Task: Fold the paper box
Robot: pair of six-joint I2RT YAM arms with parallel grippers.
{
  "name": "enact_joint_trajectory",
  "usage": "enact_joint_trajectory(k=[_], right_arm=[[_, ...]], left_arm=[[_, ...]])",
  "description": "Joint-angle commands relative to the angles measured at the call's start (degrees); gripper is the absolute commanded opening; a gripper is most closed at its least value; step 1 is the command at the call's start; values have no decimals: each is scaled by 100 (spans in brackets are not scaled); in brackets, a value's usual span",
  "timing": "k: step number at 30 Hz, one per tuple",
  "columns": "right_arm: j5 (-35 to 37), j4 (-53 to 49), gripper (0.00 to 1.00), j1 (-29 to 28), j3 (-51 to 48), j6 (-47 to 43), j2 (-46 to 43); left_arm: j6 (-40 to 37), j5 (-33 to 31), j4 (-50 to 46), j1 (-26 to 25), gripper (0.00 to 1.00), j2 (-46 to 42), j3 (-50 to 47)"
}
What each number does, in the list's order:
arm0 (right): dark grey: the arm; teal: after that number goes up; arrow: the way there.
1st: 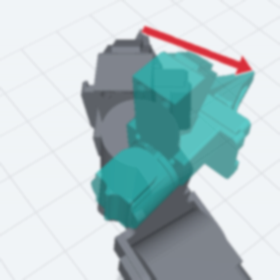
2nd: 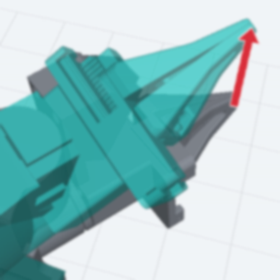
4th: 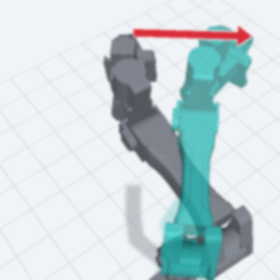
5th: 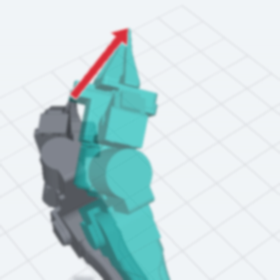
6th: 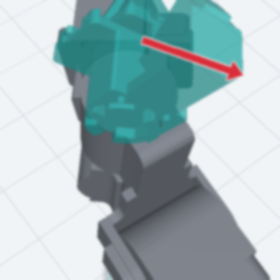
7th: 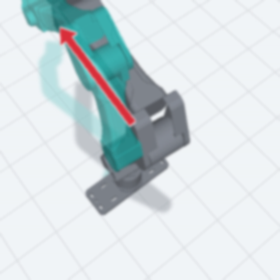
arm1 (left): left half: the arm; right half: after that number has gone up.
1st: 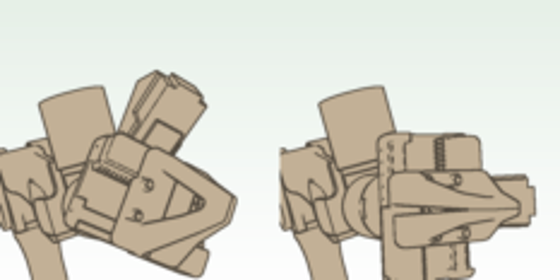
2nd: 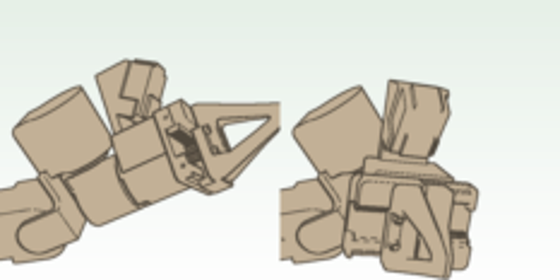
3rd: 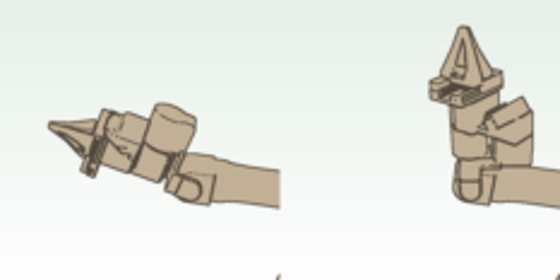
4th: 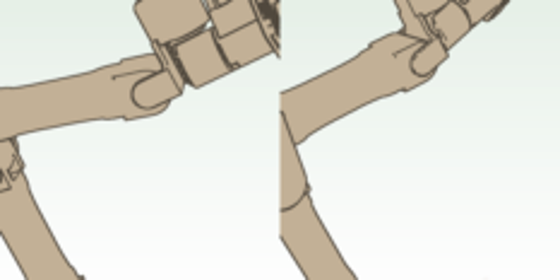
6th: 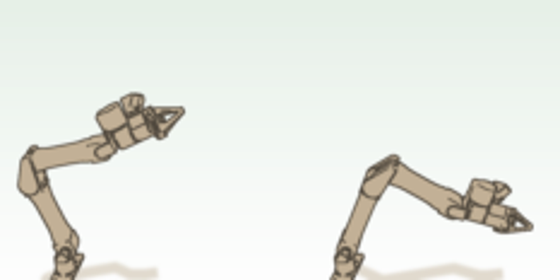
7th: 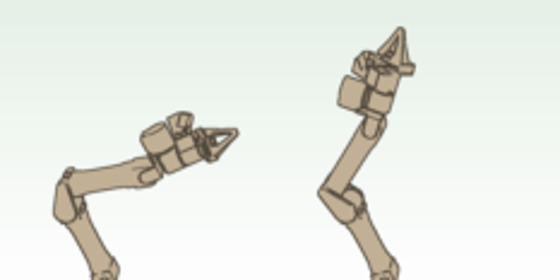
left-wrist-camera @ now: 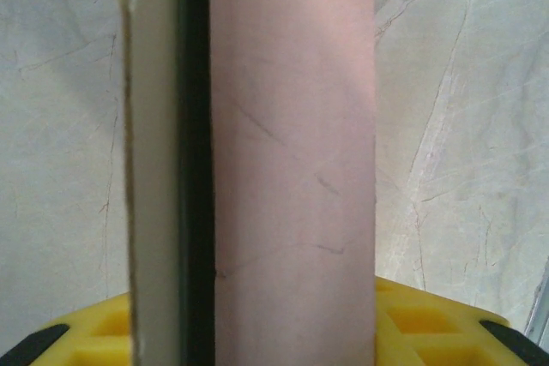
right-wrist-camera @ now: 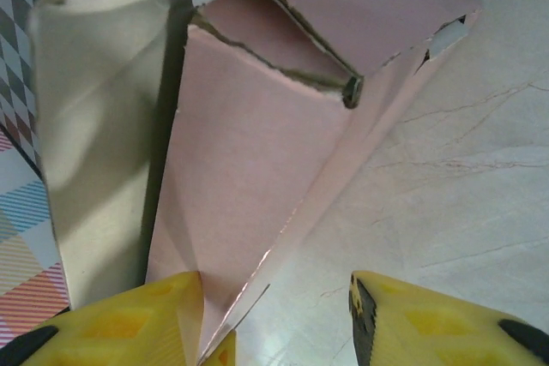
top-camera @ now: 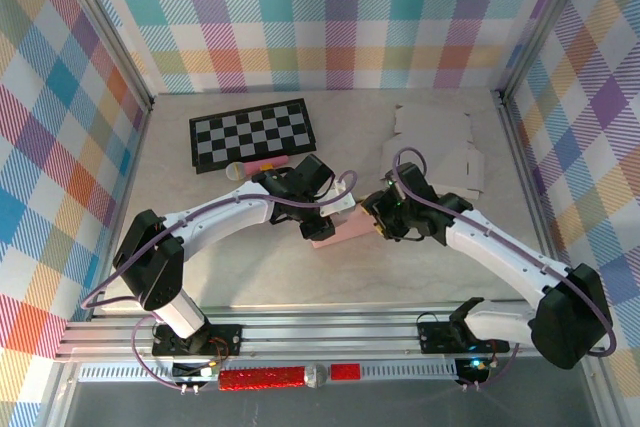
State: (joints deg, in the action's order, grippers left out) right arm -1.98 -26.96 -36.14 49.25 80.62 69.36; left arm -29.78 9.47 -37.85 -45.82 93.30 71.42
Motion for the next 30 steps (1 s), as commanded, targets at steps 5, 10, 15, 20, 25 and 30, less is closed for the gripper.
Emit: enact_joint_trajectory(k=[5,10,15,20,25,30], right_arm=[[60,-215,39,-51,31,111,360],[22,-441,34,-51,98,147,464],[49,-532,29,-60,228,134,468],[-92,-591,20,-60,248,268,490],[-185,-725,20,-55,310,296,490],[-79,-1083,38,-49,604,-158,388]], left_arm=[[62,107,-144,52,43,57,153],[102,95,-117,50,43,35,135],[121,72,-118,56,40,23,120],[67,-56,-111,52,35,-37,77],[-18,-96,-91,54,32,-114,4],[-163,-97,-98,53,28,-163,-40]])
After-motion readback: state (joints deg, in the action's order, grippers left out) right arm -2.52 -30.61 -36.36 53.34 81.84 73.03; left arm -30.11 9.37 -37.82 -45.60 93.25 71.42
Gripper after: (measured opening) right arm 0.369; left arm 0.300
